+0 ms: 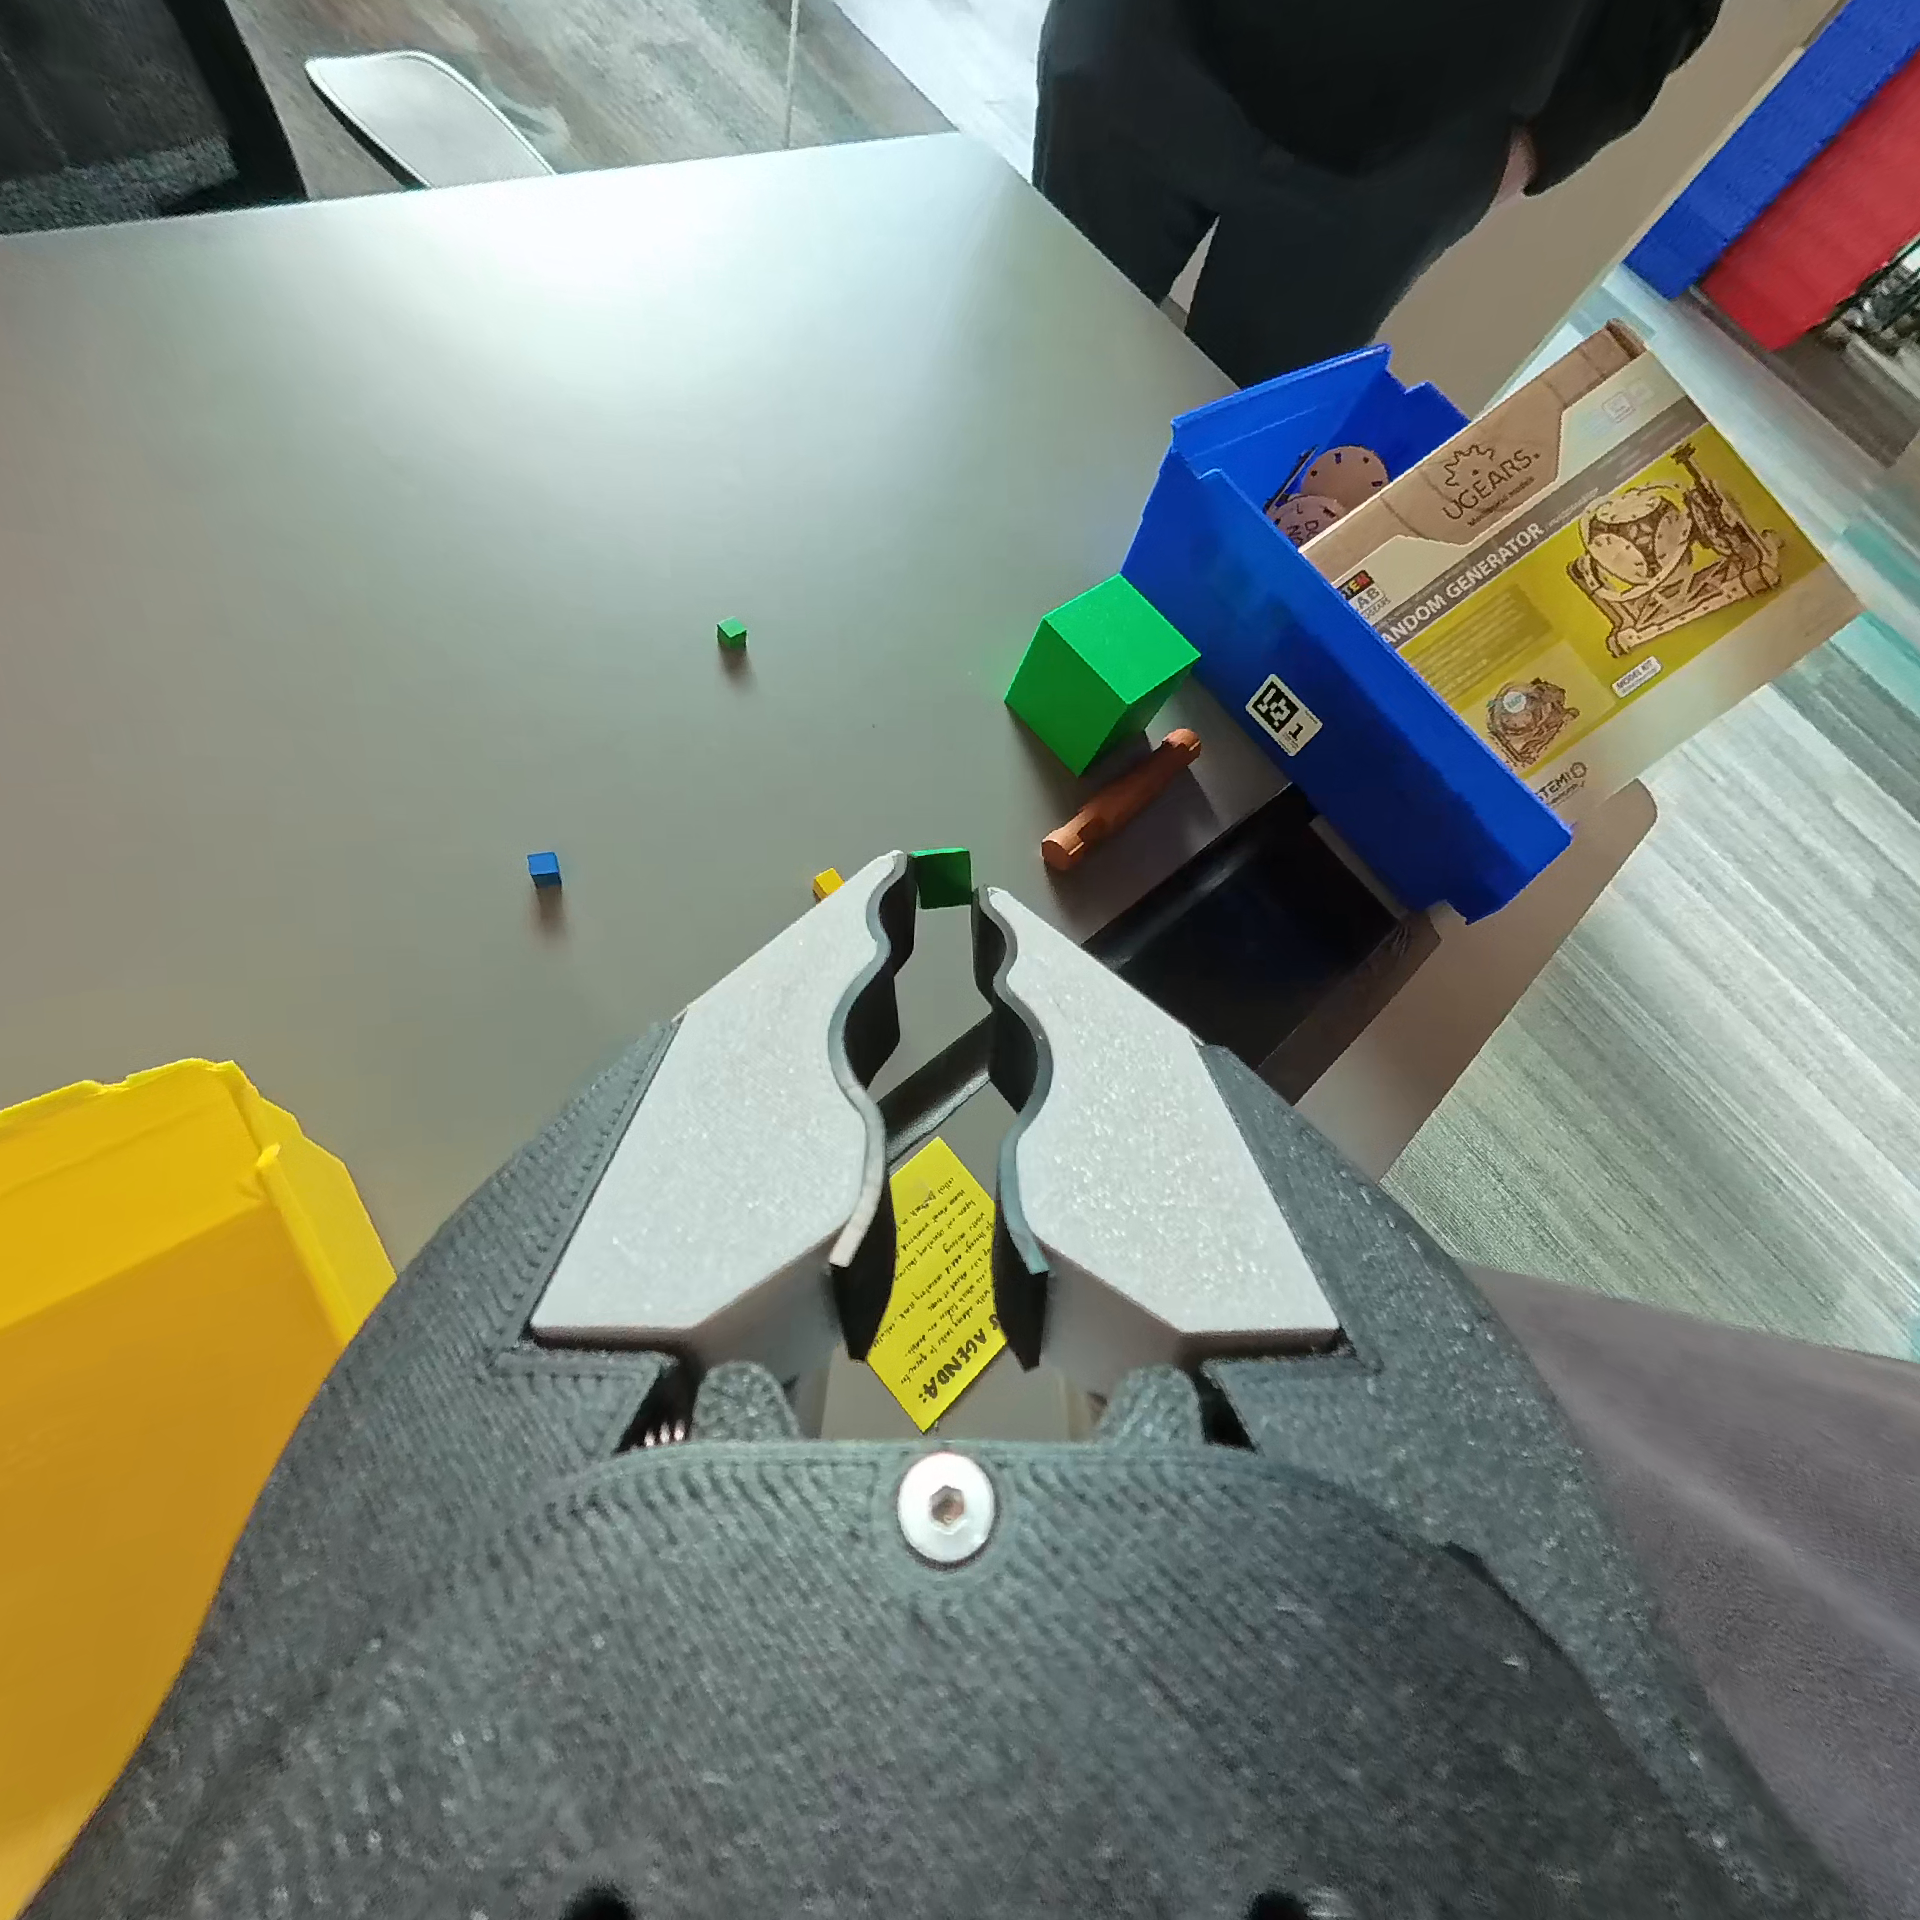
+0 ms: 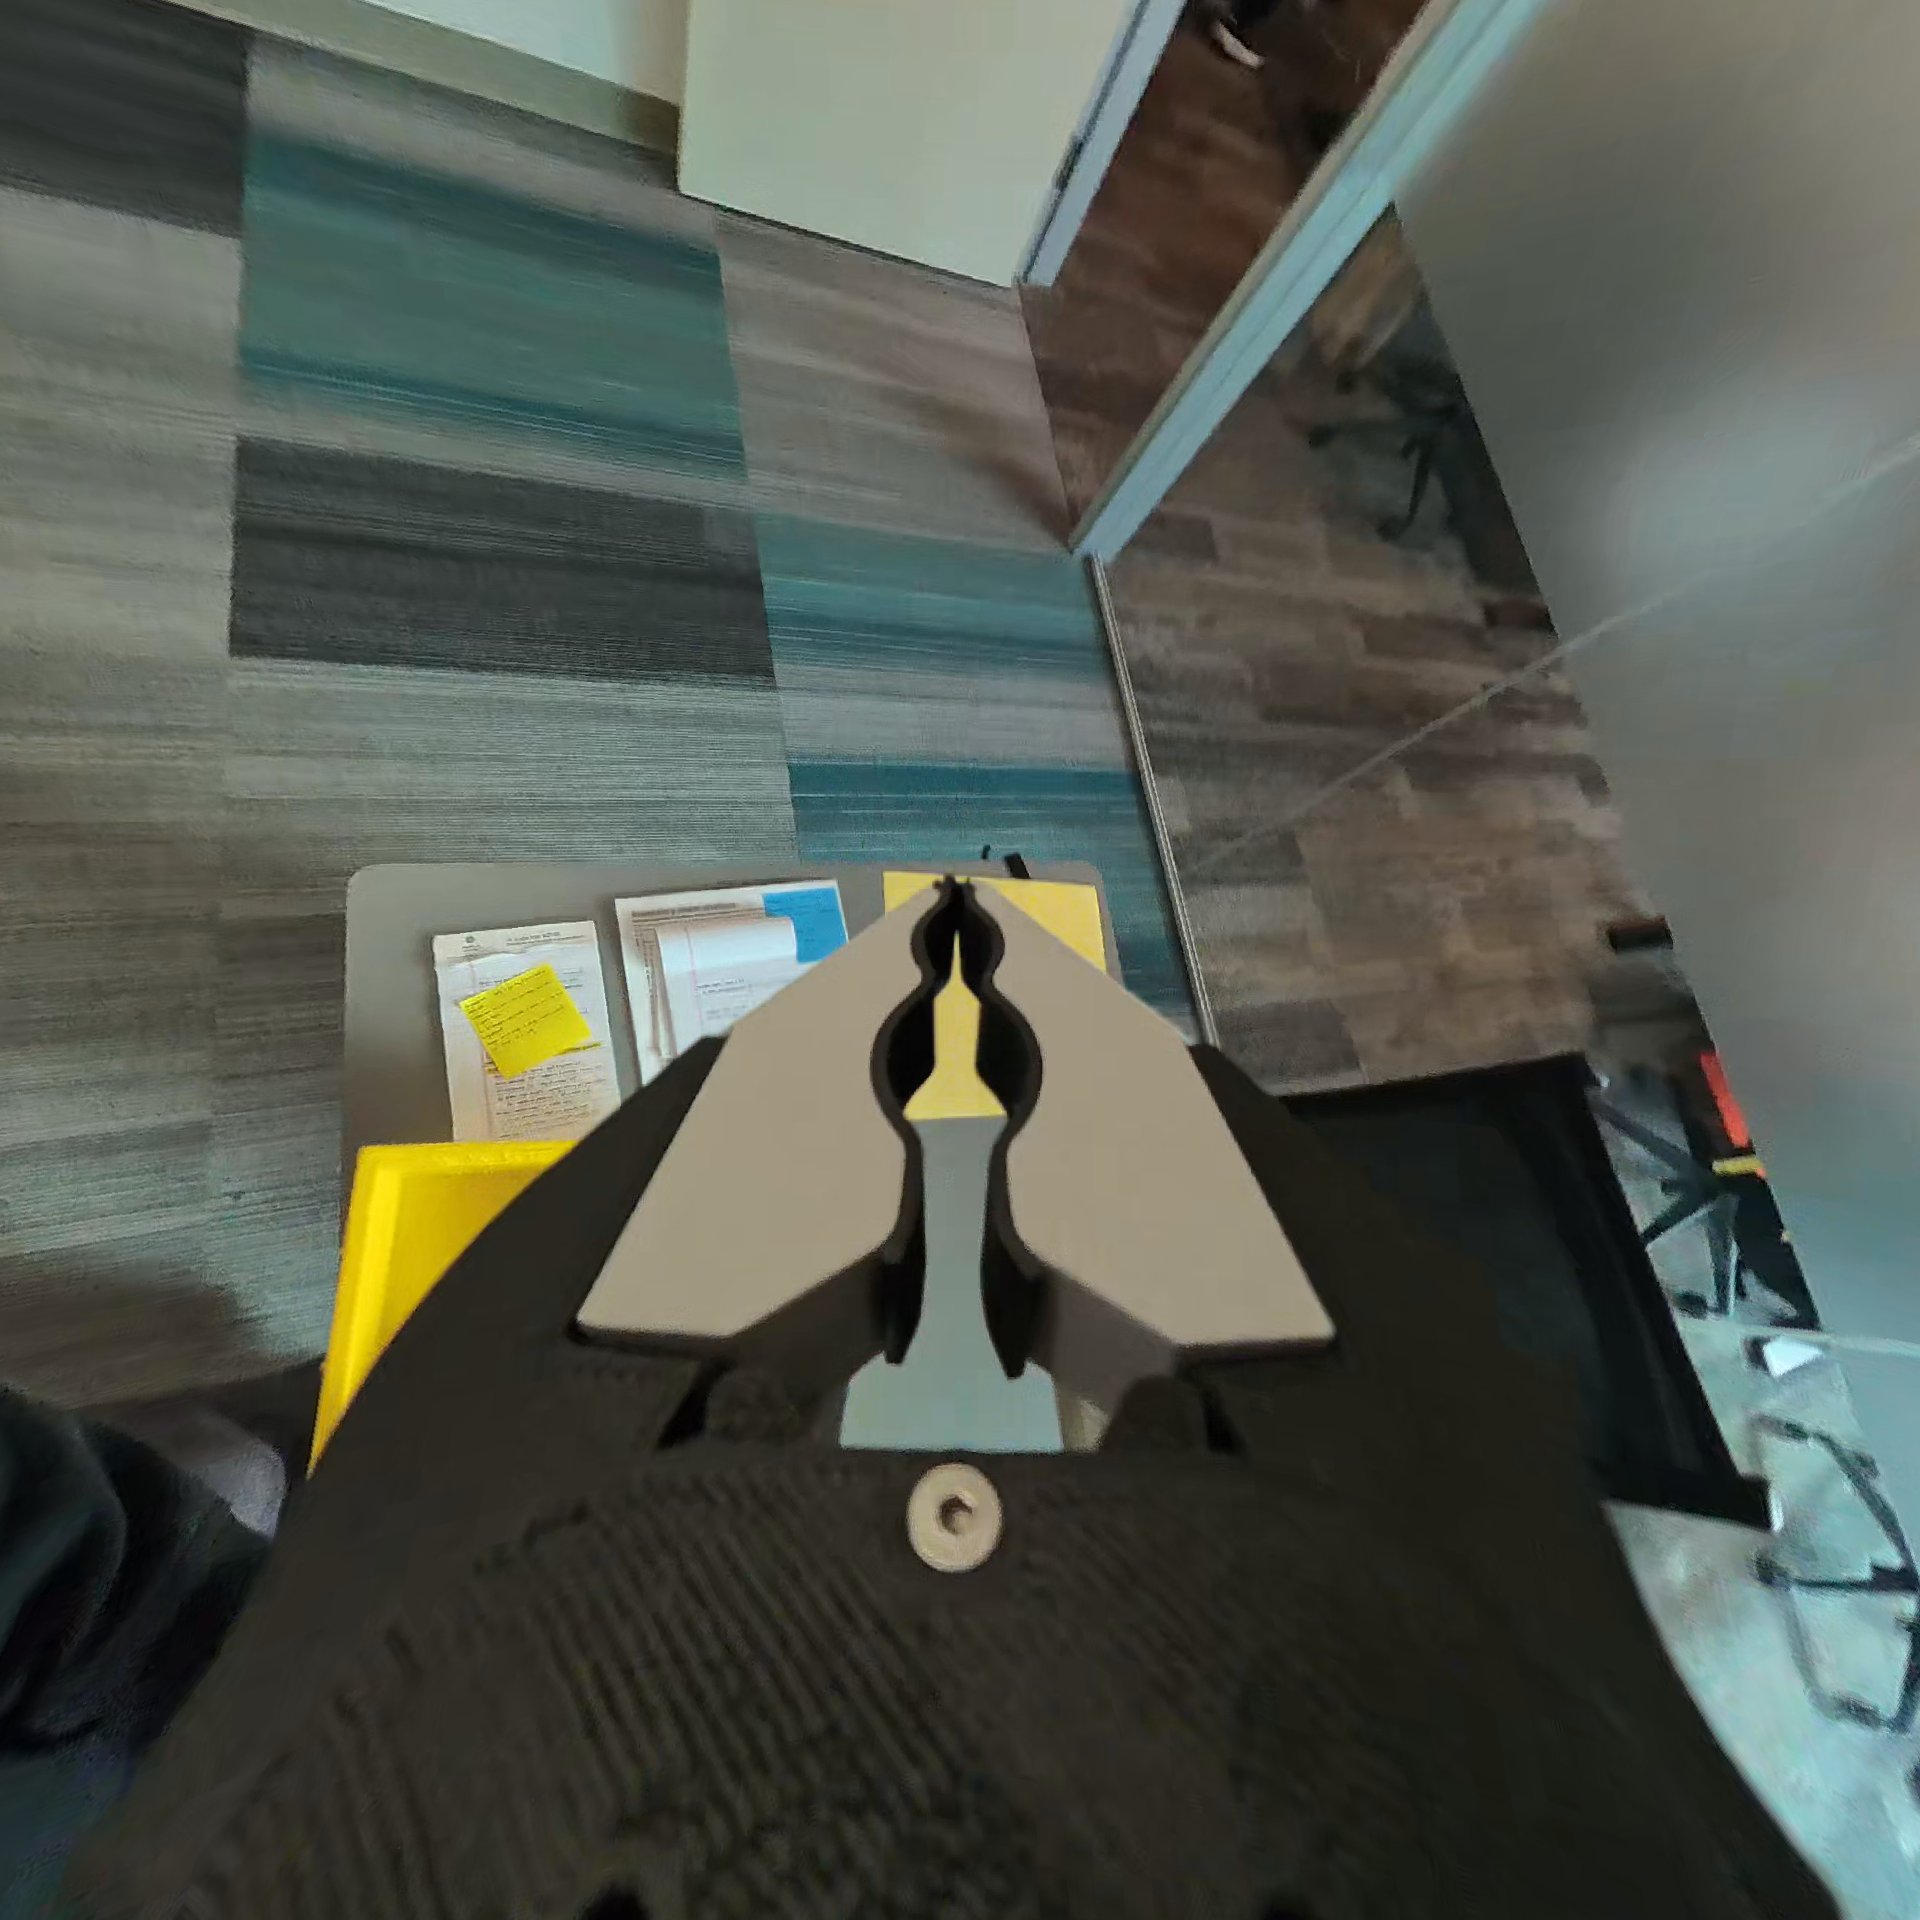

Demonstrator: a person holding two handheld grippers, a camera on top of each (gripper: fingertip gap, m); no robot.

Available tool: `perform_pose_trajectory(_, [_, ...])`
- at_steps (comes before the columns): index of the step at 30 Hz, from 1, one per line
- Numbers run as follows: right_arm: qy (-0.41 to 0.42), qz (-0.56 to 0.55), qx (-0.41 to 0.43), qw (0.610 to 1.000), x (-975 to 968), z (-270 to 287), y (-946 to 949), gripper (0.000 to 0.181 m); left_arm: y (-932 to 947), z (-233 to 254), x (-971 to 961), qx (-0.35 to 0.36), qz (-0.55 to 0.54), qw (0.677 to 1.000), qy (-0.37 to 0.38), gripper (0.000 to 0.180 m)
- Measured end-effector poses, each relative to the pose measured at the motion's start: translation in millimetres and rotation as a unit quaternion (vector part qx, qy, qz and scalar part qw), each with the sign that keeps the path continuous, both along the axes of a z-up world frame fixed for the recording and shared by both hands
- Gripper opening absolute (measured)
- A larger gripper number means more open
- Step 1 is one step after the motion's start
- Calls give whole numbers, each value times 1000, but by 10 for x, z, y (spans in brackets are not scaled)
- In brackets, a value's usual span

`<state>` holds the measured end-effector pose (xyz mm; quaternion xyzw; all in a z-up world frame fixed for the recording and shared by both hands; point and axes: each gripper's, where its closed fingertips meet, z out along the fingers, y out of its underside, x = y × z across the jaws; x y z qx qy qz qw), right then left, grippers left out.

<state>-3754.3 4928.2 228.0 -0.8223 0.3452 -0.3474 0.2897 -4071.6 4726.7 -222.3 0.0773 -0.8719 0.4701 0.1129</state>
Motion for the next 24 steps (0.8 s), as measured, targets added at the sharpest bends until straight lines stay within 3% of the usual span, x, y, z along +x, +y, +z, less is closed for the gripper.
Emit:
perform_pose_trajectory(6, [-13, -18, 109, 994, 19, 350, -360, 0, -63, -41, -12, 5, -1, 1000, 30, 5])
perform_pose_trajectory(11, [15, -6, 114, 993, -602, -132, -608, 0, -168, 102, -31, -13, -12, 1000, 20, 5])
perform_pose_trajectory(14, [11, -26, 190, 981, -1218, -653, -953, 14, -139, 152, 48, -21, -5, 999, 23, 6])
perform_pose_trajectory(16, [-10, -96, 222, 970, -1578, -1091, -1466, 28, -113, 154, 157, -21, 6, 999, 28, 6])
perform_pose_trajectory(18, [-24, -224, 186, 956, -1974, -1752, -2256, 44, -104, 137, 276, -16, 18, 999, 35, 5])
perform_pose_trajectory(21, [42, -378, 84, 921, -2843, -2977, -3081, 64, -140, 100, 420, -6, 25, 999, 38, 6])
perform_pose_trajectory(24, [99, -351, 85, 927, -3239, -3774, -2719, 77, -250, 87, 570, -6, 17, 999, 27, 5])
